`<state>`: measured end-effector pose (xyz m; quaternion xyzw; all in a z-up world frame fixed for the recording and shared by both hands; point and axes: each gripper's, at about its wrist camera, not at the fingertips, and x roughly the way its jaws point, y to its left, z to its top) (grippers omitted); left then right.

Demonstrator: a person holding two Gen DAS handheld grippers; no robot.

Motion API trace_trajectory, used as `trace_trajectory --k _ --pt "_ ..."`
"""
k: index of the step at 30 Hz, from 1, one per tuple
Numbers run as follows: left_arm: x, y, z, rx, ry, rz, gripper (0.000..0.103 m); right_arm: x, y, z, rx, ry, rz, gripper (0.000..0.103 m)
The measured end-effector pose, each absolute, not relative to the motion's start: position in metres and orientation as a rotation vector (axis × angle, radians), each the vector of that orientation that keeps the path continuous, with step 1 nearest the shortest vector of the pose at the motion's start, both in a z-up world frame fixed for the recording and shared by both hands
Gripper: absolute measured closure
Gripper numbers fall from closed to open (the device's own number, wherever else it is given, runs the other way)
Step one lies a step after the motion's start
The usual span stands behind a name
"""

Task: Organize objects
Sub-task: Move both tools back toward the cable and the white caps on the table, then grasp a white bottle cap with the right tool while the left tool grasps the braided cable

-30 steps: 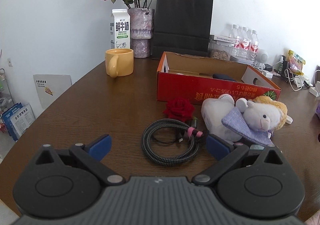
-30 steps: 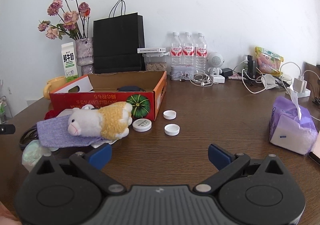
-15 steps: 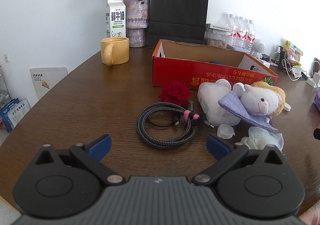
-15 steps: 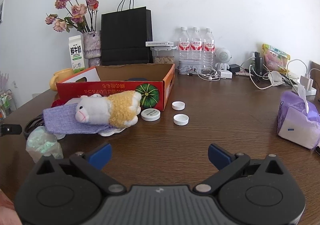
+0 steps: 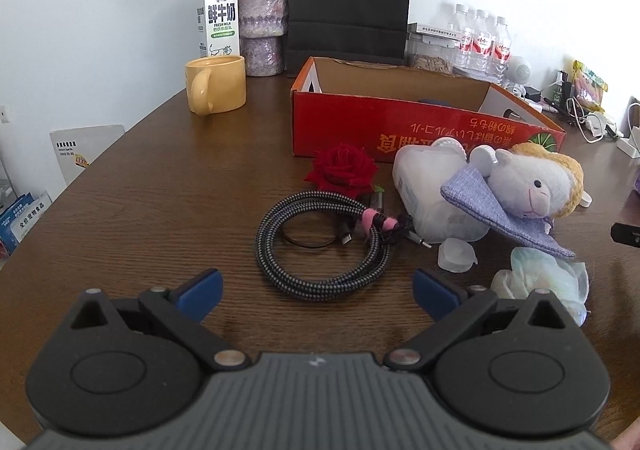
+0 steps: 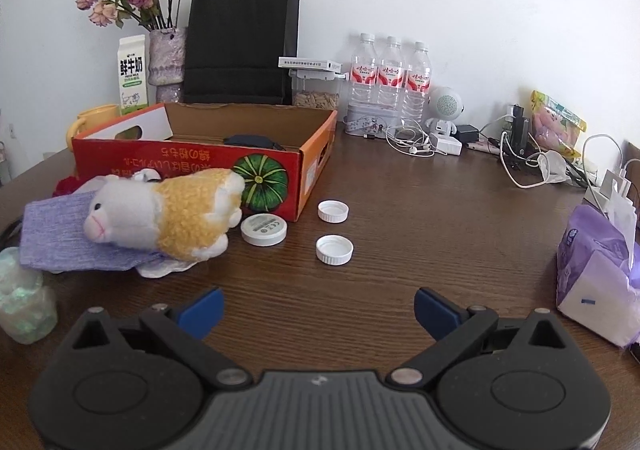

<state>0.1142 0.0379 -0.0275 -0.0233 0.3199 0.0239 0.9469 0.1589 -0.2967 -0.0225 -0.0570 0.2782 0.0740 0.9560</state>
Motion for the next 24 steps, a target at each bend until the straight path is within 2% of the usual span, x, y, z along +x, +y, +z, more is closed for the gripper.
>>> trace_trajectory --k 3,11,14,16,19,22,24 --pt "0.118 0.037 -0.031 -0.047 0.664 0.043 0.0 0.182 -0.301 -0.025 -0.116 0.592 0.146 0.007" --pt "0.125 0.038 -0.034 -0.04 0.682 0.042 0.0 0.232 -0.304 -0.037 -0.098 0.656 0.146 0.029" --pt "0.13 0.038 -0.035 -0.036 0.691 0.041 0.0 0.242 -0.305 -0.037 -0.074 0.659 0.15 0.041" --pt "0.133 0.037 -0.035 -0.029 0.695 0.033 0.0 0.244 -0.307 -0.037 -0.054 0.657 0.158 0.059" --pt "0.139 0.036 -0.037 -0.015 0.705 0.031 0.0 0.242 -0.308 -0.038 -0.046 0.647 0.165 0.068" --pt "0.145 0.035 -0.039 -0.003 0.71 0.032 0.0 0.242 -0.309 -0.038 -0.036 0.643 0.17 0.074" --pt "0.148 0.035 -0.039 0.001 0.71 0.03 0.0 0.242 -0.31 -0.038 -0.033 0.642 0.17 0.074"
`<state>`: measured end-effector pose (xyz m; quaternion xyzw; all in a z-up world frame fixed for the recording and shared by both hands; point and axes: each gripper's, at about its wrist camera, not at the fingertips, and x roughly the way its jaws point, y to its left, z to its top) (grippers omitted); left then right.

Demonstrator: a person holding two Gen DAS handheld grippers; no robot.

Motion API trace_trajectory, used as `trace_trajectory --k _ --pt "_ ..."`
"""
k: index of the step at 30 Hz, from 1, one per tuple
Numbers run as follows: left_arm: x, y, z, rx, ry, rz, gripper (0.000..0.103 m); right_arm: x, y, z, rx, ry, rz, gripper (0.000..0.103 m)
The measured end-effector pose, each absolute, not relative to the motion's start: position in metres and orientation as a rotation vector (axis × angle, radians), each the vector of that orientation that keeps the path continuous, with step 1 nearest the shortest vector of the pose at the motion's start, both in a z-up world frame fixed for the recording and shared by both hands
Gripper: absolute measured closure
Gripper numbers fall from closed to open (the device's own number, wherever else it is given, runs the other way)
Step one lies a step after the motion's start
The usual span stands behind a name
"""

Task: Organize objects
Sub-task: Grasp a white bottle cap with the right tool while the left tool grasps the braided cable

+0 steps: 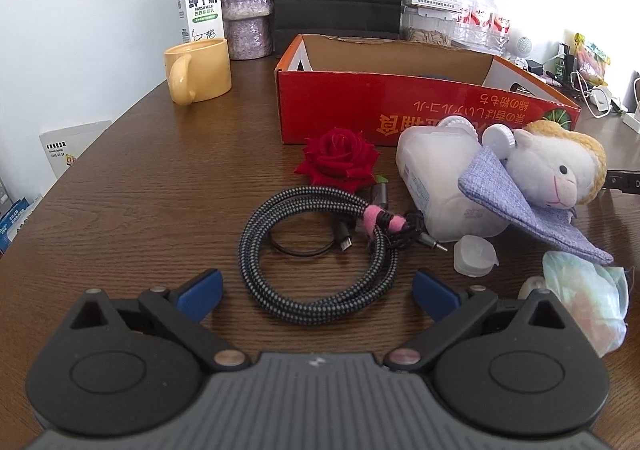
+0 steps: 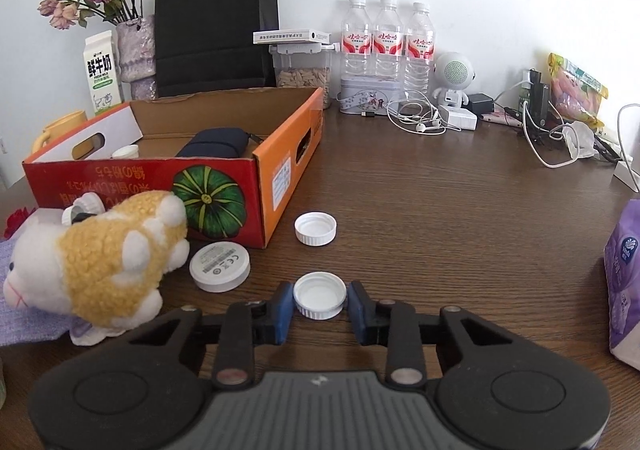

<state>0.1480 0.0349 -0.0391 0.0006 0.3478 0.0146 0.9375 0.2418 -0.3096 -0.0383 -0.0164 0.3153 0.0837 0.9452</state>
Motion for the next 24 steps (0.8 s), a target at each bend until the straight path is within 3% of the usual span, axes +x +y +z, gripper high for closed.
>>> trace_trajectory --k 24 --pt "0.183 0.046 -0.043 0.022 0.695 -0.039 0.0 0.24 -0.304 -0.039 -0.047 0.641 0.184 0.075"
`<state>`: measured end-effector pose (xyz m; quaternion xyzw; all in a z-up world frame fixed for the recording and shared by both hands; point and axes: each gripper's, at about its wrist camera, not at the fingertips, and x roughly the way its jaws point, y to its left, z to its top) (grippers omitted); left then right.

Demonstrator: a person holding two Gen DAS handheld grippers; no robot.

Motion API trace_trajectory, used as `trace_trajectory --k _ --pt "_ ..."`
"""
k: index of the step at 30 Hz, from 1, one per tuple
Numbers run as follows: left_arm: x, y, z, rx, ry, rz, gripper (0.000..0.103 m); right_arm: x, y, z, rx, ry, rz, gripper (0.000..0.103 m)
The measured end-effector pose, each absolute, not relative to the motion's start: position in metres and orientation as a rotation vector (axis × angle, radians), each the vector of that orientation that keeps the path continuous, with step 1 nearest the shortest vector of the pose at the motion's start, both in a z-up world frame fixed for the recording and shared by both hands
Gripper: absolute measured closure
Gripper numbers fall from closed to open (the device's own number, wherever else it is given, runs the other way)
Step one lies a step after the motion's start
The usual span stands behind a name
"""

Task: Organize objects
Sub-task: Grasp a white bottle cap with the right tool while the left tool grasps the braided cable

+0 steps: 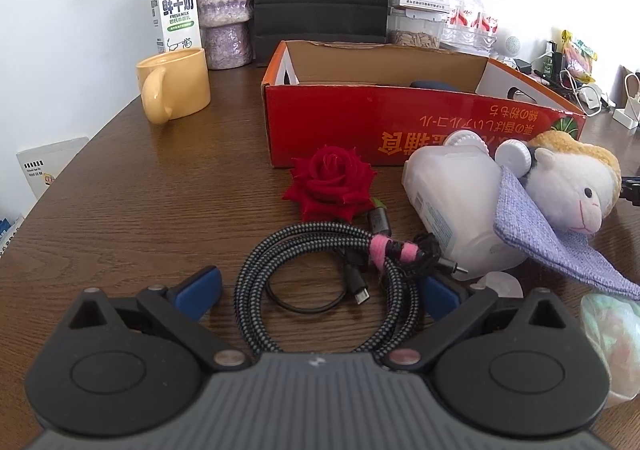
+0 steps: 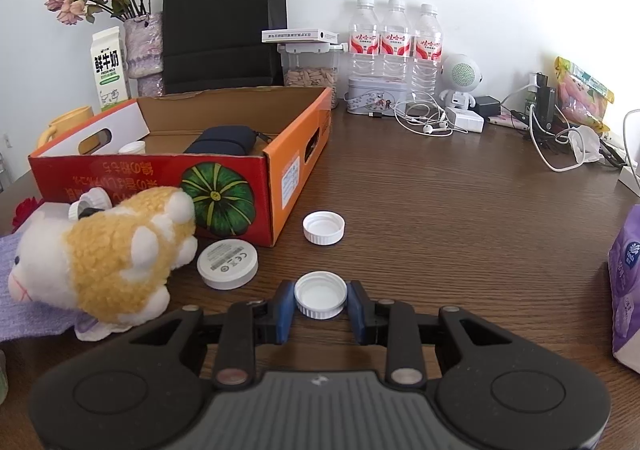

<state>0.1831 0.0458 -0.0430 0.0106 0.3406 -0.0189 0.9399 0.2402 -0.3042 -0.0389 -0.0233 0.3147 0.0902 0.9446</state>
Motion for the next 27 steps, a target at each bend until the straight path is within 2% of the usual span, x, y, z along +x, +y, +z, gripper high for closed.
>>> trace_trajectory --k 3,5,6,27 --pt "0.183 0.046 -0.043 0.018 0.694 -0.036 0.0 0.24 -0.304 -0.039 -0.046 0.641 0.184 0.075" --pt "0.18 0.045 -0.041 0.017 0.679 -0.037 0.01 0.24 -0.304 -0.039 -0.045 0.641 0.185 0.075" --pt "0.179 0.044 -0.041 0.02 0.678 -0.034 0.01 0.24 -0.304 -0.039 -0.044 0.641 0.185 0.075" --pt "0.168 0.047 -0.04 -0.034 0.663 0.014 0.011 0.23 -0.301 -0.039 -0.034 0.638 0.201 0.076"
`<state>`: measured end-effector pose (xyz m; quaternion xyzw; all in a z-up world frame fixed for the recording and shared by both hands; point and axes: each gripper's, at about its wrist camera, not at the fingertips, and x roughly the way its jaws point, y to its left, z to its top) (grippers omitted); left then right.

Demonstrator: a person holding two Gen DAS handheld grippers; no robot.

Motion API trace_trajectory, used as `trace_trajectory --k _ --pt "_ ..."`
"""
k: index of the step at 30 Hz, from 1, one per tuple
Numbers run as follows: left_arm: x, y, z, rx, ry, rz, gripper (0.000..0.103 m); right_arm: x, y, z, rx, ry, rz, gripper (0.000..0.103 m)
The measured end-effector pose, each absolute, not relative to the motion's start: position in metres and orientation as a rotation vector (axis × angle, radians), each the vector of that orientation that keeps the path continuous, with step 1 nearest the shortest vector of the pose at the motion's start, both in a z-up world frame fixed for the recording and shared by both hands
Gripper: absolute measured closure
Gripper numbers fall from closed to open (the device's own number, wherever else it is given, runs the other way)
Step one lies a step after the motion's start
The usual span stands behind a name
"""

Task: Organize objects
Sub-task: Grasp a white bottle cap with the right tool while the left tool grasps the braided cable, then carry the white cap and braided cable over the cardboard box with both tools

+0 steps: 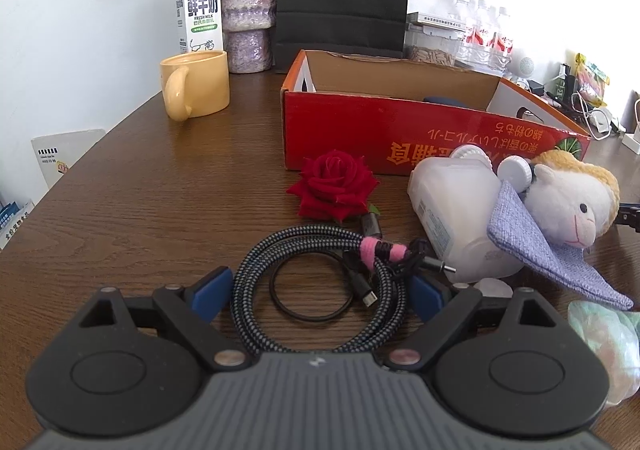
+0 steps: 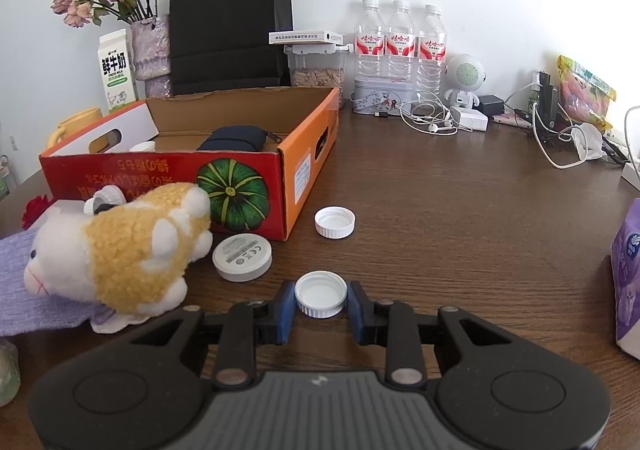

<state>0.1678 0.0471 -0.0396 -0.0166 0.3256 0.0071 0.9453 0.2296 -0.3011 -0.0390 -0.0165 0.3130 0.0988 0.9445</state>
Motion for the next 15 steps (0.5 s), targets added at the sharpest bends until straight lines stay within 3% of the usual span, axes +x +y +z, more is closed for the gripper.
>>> trace_trajectory --k 15 --pt "0.142 0.044 -0.022 -0.013 0.603 0.021 0.013 0.19 -0.296 -0.032 -0.022 0.574 0.232 0.076"
